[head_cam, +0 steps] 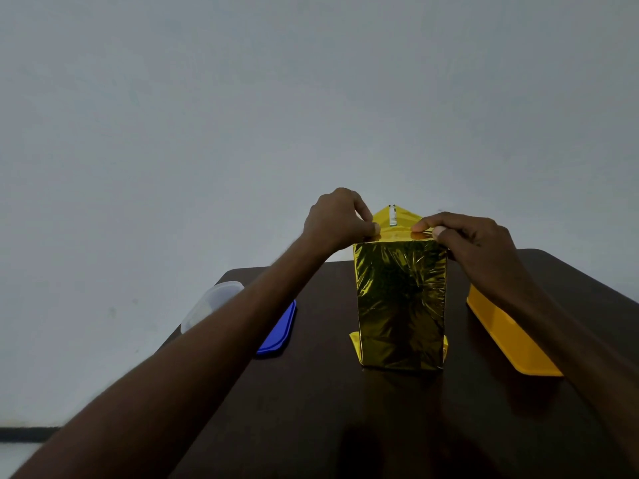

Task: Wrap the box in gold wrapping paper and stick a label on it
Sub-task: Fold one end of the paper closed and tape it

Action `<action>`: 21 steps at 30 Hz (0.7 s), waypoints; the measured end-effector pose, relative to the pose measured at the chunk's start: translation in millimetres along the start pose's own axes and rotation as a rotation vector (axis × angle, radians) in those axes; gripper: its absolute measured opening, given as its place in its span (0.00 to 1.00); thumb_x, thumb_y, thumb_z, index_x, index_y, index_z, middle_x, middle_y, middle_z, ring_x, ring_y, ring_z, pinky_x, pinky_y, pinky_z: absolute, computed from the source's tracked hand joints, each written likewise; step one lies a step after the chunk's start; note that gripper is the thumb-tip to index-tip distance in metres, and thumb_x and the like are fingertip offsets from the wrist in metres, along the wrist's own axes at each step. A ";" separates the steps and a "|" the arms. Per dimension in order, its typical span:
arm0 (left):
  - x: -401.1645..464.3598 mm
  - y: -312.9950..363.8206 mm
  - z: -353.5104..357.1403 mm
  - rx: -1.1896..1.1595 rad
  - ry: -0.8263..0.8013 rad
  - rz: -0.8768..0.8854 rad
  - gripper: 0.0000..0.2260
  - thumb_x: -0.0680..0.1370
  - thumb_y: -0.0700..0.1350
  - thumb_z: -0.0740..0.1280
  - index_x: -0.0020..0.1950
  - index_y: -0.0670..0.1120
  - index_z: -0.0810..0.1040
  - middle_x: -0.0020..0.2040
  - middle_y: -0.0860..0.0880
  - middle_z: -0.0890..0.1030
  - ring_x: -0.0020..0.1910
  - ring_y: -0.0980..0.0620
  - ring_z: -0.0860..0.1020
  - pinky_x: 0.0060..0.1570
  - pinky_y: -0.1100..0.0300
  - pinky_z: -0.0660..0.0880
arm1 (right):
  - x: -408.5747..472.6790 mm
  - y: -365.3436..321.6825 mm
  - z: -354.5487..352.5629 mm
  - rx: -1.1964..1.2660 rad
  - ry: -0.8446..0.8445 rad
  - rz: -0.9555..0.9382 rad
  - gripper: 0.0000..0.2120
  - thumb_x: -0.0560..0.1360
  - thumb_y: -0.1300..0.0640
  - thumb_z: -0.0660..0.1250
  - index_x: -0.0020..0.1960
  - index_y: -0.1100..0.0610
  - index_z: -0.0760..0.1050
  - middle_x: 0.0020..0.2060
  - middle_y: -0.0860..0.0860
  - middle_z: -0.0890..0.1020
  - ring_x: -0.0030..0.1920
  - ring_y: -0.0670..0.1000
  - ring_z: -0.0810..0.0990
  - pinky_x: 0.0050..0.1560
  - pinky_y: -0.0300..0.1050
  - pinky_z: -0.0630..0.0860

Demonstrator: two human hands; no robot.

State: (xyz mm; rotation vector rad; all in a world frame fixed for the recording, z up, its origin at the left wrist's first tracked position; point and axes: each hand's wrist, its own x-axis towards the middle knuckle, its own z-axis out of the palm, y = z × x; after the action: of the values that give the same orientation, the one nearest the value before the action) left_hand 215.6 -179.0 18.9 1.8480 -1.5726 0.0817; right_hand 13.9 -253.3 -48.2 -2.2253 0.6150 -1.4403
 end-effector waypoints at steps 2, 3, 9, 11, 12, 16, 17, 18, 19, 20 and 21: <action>-2.5 3.2 -0.7 0.017 0.007 0.100 0.05 0.70 0.43 0.75 0.44 0.48 0.82 0.38 0.54 0.79 0.36 0.60 0.76 0.39 0.61 0.72 | 0.0 0.2 0.4 0.002 0.003 -0.006 0.13 0.80 0.62 0.62 0.51 0.50 0.84 0.32 0.31 0.78 0.33 0.40 0.74 0.34 0.33 0.64; -3.4 5.2 -0.2 0.043 0.006 0.166 0.06 0.70 0.41 0.74 0.45 0.49 0.82 0.40 0.53 0.79 0.36 0.60 0.74 0.38 0.62 0.70 | 0.0 0.6 0.5 0.005 0.006 -0.012 0.13 0.80 0.62 0.62 0.52 0.49 0.84 0.33 0.31 0.79 0.34 0.39 0.75 0.35 0.32 0.65; -0.2 7.1 7.7 0.131 -0.017 0.420 0.11 0.70 0.32 0.70 0.40 0.48 0.84 0.41 0.53 0.78 0.37 0.56 0.75 0.37 0.61 0.71 | 0.1 5.0 0.5 0.011 0.008 -0.009 0.13 0.81 0.61 0.62 0.52 0.50 0.84 0.33 0.32 0.79 0.34 0.40 0.75 0.36 0.41 0.68; -0.6 5.7 7.8 0.177 -0.014 0.462 0.10 0.71 0.32 0.70 0.43 0.47 0.84 0.43 0.53 0.80 0.37 0.55 0.76 0.36 0.63 0.68 | 0.5 4.9 0.4 0.000 0.007 -0.022 0.13 0.81 0.61 0.62 0.52 0.50 0.84 0.34 0.31 0.79 0.36 0.38 0.76 0.38 0.40 0.68; -1.3 5.0 7.4 0.203 -0.015 0.482 0.10 0.72 0.32 0.70 0.44 0.47 0.84 0.43 0.52 0.82 0.38 0.55 0.76 0.36 0.64 0.69 | 0.6 3.8 0.5 -0.008 0.005 -0.028 0.13 0.81 0.61 0.62 0.52 0.50 0.84 0.33 0.30 0.78 0.36 0.36 0.76 0.38 0.37 0.67; -4.0 8.1 4.6 0.343 -0.018 0.514 0.11 0.75 0.36 0.67 0.48 0.51 0.84 0.43 0.53 0.84 0.41 0.54 0.80 0.41 0.57 0.77 | -0.7 0.0 1.2 -0.024 0.000 -0.034 0.13 0.81 0.63 0.61 0.52 0.52 0.83 0.30 0.27 0.76 0.35 0.32 0.75 0.36 0.28 0.63; -6.0 11.1 3.7 0.407 -0.015 0.497 0.12 0.75 0.37 0.67 0.50 0.53 0.84 0.45 0.53 0.84 0.43 0.53 0.80 0.43 0.56 0.78 | -1.2 -0.2 1.5 -0.022 0.002 -0.035 0.13 0.81 0.63 0.61 0.52 0.52 0.83 0.30 0.27 0.76 0.35 0.32 0.75 0.36 0.29 0.63; -8.6 14.8 2.4 0.462 -0.012 0.470 0.13 0.76 0.39 0.67 0.53 0.54 0.83 0.47 0.53 0.84 0.46 0.52 0.81 0.45 0.55 0.78 | -1.3 0.1 1.5 -0.021 0.007 -0.034 0.13 0.81 0.63 0.61 0.52 0.51 0.83 0.31 0.27 0.77 0.35 0.33 0.75 0.36 0.31 0.64; -12.7 18.6 1.9 0.498 0.002 0.438 0.13 0.77 0.40 0.66 0.56 0.55 0.83 0.50 0.53 0.84 0.48 0.50 0.81 0.45 0.56 0.77 | -1.2 0.6 1.7 -0.020 0.011 -0.034 0.13 0.81 0.62 0.62 0.52 0.50 0.83 0.32 0.28 0.78 0.35 0.34 0.75 0.37 0.32 0.64; -18.6 22.7 3.2 0.508 0.024 0.406 0.13 0.78 0.43 0.64 0.58 0.55 0.82 0.51 0.52 0.84 0.49 0.49 0.81 0.45 0.57 0.76 | -1.3 1.5 1.4 -0.023 0.015 -0.032 0.13 0.80 0.62 0.62 0.52 0.49 0.84 0.33 0.29 0.78 0.35 0.35 0.75 0.37 0.34 0.65; -25.5 26.0 5.7 0.508 0.044 0.376 0.13 0.78 0.47 0.61 0.58 0.55 0.82 0.51 0.51 0.84 0.49 0.47 0.81 0.43 0.58 0.74 | -1.0 2.4 1.7 -0.024 0.019 -0.030 0.13 0.80 0.61 0.62 0.52 0.49 0.84 0.33 0.30 0.79 0.35 0.36 0.76 0.37 0.37 0.66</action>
State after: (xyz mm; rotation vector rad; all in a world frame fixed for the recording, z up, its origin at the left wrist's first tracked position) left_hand 183.7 -161.0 14.6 1.8617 -1.9799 0.7468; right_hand 14.7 -254.5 -50.9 -2.2515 0.6105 -1.4774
